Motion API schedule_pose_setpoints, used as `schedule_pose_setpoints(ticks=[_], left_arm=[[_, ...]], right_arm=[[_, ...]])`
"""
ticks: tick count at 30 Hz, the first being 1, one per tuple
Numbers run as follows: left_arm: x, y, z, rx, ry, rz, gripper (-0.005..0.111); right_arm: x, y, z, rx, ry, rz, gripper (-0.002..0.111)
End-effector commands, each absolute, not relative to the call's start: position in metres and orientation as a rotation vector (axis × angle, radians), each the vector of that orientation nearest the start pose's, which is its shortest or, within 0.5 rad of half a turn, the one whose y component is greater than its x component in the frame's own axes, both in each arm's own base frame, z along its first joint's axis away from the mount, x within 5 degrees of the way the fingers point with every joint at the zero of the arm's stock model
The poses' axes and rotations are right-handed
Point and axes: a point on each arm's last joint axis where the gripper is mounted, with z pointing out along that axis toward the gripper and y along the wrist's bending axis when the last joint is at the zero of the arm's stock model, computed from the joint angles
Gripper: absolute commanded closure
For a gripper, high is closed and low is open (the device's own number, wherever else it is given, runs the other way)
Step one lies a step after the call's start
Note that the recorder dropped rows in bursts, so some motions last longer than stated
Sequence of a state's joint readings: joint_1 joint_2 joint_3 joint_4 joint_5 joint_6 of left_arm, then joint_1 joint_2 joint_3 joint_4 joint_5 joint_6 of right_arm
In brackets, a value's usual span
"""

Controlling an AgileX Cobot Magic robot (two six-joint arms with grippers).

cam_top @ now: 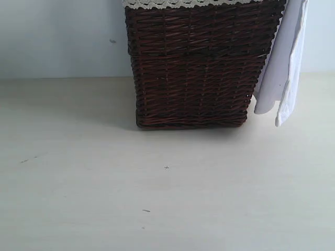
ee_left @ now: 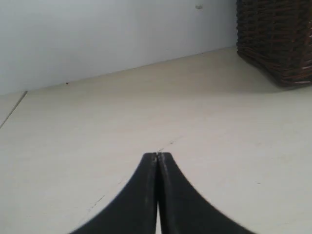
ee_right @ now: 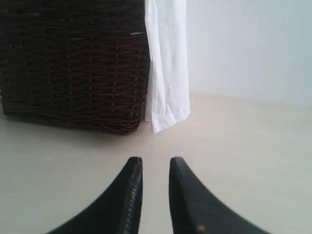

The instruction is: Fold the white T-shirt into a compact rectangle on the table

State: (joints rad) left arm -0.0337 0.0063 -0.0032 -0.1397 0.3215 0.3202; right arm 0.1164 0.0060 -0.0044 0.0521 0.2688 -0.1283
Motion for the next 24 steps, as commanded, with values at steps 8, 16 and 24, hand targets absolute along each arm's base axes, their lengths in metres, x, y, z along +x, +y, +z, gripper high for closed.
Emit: schedule_pose_setpoints(ticks=[8,16,24], left_arm=[[0.054,-0.006,0.185,0.223,1.78,0.07,0.106],[0.054,-0.005,0.186,0.279,1.759,0.124,0.106],[0.054,-0.013,0.191,0.071,1.734,-0.164,0.106]], right_arm=[[0.055,0.008,0.189,-0.179,1.739,0.038,0.086],[0.055,0.007,0.192,-0.175,1.71,0.037,0.086],[0.056,0.007,0.203,-0.156,1.593,0.037,0.086]])
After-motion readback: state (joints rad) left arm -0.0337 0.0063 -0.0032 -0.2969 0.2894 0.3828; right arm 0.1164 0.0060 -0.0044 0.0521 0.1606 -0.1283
